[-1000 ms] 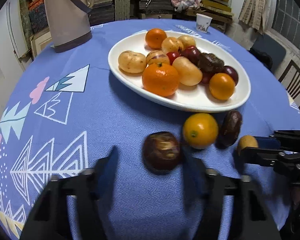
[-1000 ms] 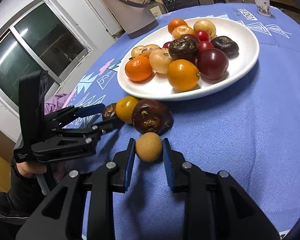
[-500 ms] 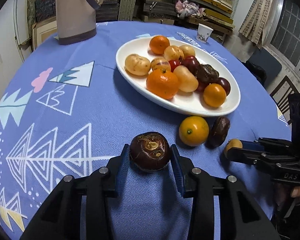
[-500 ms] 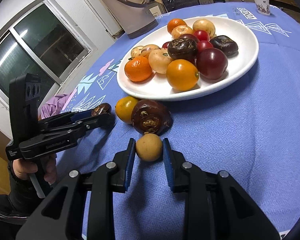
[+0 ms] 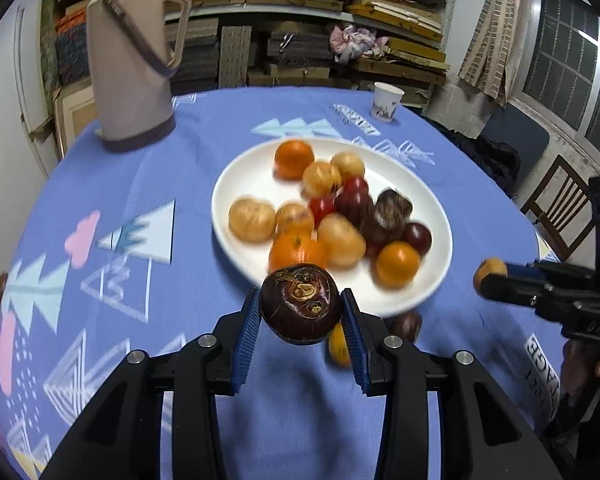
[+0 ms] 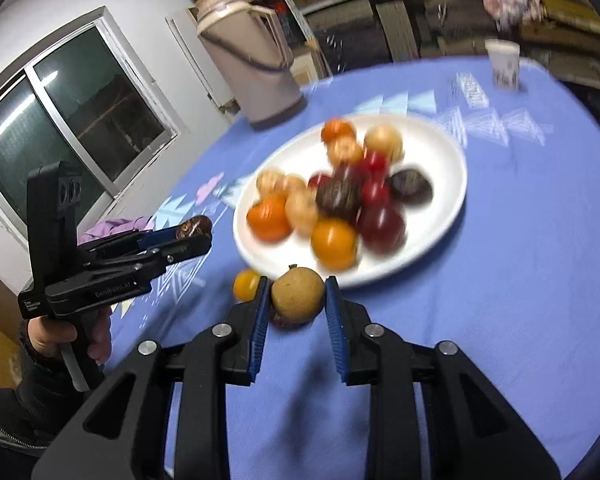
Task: Organize fruits
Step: 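Place the brown fruit on the plate with the left tool while the right tool drops the small fruit there, then withdraw both open tools from the plate toward the last fruits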
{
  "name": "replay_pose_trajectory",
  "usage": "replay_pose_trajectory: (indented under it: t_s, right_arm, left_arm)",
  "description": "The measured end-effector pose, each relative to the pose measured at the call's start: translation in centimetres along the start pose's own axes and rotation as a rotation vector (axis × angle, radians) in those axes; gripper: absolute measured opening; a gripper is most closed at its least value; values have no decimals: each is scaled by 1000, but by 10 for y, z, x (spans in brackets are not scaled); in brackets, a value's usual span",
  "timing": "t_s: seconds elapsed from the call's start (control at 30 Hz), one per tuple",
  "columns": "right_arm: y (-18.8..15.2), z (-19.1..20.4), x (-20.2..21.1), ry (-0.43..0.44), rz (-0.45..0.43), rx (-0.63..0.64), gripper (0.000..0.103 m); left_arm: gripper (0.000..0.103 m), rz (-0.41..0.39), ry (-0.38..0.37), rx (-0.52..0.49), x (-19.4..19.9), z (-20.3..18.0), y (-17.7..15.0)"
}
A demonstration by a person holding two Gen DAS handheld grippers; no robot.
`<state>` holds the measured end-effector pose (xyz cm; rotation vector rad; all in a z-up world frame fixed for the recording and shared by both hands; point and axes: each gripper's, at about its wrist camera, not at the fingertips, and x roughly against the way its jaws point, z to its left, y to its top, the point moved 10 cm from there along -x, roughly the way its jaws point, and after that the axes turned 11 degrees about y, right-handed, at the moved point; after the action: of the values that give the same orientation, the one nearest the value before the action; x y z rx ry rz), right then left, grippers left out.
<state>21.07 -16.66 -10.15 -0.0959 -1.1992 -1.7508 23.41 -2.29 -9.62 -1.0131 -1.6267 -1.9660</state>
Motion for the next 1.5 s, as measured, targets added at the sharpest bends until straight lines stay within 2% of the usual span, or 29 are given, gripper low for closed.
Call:
replay_pose_trajectory:
  t_s: [0.1,0.27,0.4,0.5,0.53,0.57,0.6,0.67,0.77,1.0,1.17,1.27,1.5]
  right_arm:
    - [27,-7,-4,-58,-12,47,27]
    - [60,-27,-28,-116,6,79,27]
    - [71,-44,-52,-134,34,61,27]
    - [74,-54,-64,-127,24,24,30]
    - [74,-57,-67,-108,25,2,42]
    - [74,-58,-70,-99,24,-4,48]
    - [73,-59,-69,-98,20,-7,48]
    - [71,-59,-65,-98,14,-7,48]
    - [69,-55,-52,-87,-12,-17,48]
    - [45,-37,-26,-81,-4,17,53]
    - [14,-6,-16,-56,15,69,68]
    - [-12,10,-24,-58,74,121,68]
    - [-47,14,-48,-101,159,151,68]
  left_arm:
    - [41,8,7,-1,-12,1,16]
    - [41,39,-31,43,-41,0,43]
    - [41,93,-51,81,-71,-5,53]
    - [41,94,-31,76,-83,-7,59]
    - [44,90,-16,80,-85,-5,61]
    - [61,82,1,88,-85,-2,63]
    - [80,66,16,95,-84,1,65]
    - [87,10,49,102,-74,7,70]
    - [87,4,55,75,-66,8,69]
    - [87,-9,86,38,-45,7,50]
    - [89,0,70,77,-28,11,25]
    - [96,-6,77,109,-16,17,8]
    - [96,34,75,155,-10,26,-31]
